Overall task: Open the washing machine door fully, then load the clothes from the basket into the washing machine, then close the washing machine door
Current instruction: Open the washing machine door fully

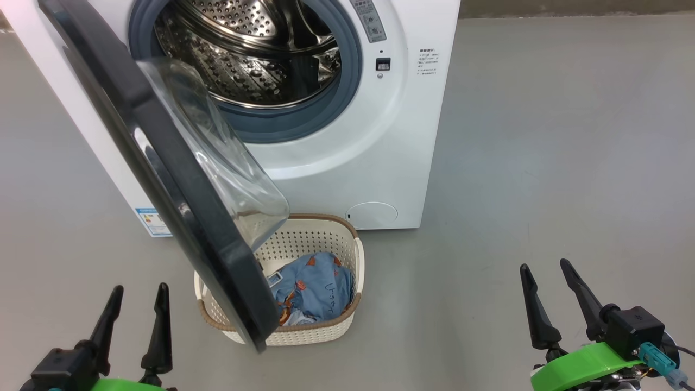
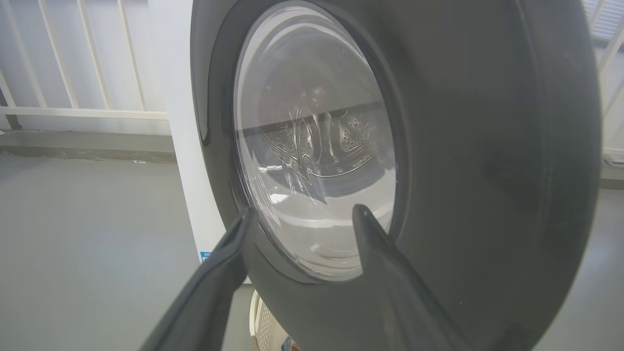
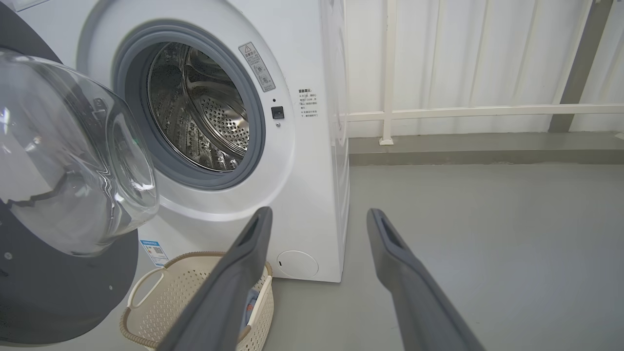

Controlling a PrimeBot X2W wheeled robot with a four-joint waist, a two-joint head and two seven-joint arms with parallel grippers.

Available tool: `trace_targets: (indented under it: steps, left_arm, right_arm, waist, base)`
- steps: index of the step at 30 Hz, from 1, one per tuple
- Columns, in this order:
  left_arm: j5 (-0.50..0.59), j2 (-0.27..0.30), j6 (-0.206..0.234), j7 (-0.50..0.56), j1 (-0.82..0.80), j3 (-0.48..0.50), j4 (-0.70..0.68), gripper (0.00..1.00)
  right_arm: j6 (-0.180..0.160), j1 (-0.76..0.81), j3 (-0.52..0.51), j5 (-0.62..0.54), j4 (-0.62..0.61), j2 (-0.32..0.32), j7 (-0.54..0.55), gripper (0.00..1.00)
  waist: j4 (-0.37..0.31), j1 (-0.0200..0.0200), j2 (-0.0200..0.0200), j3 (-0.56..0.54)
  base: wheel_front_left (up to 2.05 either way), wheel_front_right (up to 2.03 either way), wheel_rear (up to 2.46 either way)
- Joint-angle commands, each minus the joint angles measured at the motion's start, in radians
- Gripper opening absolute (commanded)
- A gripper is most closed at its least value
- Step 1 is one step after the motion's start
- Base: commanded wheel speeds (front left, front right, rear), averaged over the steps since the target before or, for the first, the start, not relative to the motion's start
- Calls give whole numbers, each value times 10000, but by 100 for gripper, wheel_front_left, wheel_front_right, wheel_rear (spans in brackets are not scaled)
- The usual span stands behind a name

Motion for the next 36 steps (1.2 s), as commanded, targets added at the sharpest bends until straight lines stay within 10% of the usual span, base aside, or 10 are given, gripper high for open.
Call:
trace_targets:
  steps: [1, 7, 8, 10, 27, 36]
  left_arm:
    - [79, 217, -16, -63, -206, 343, -186, 100]
    - [34, 228, -16, -63, -233, 344, -147, 100]
    - [17, 226, -16, -63, -225, 344, -106, 82]
    - [-16, 216, -16, -63, -238, 358, -75, 0]
    - [687, 86, -16, -63, -1082, 1562, -3135, 0]
    - [535, 480, -16, -63, -1997, 116, -5194, 0]
  right_arm:
    - [16, -179, 263, -44, -217, -26, -47, 100]
    - [16, -207, 259, -11, -206, -26, -47, 100]
    - [16, -208, 272, -6, -198, -26, -47, 100]
    - [16, -210, 308, 1, -175, -26, -47, 100]
    - [16, -198, 358, -23, -19, -26, -47, 100]
    - [16, -185, 407, 0, 159, -26, -47, 100]
  waist:
    - [-3, 0, 0, 28]
    - [21, 0, 0, 84]
    - [23, 0, 0, 84]
    - [27, 0, 0, 85]
    - [27, 0, 0, 60]
    - [11, 0, 0, -45]
  base:
    - [0, 0, 0]
    - [0, 0, 0]
    - [0, 0, 0]
    - [0, 0, 0]
    - [0, 0, 0]
    - [0, 0, 0]
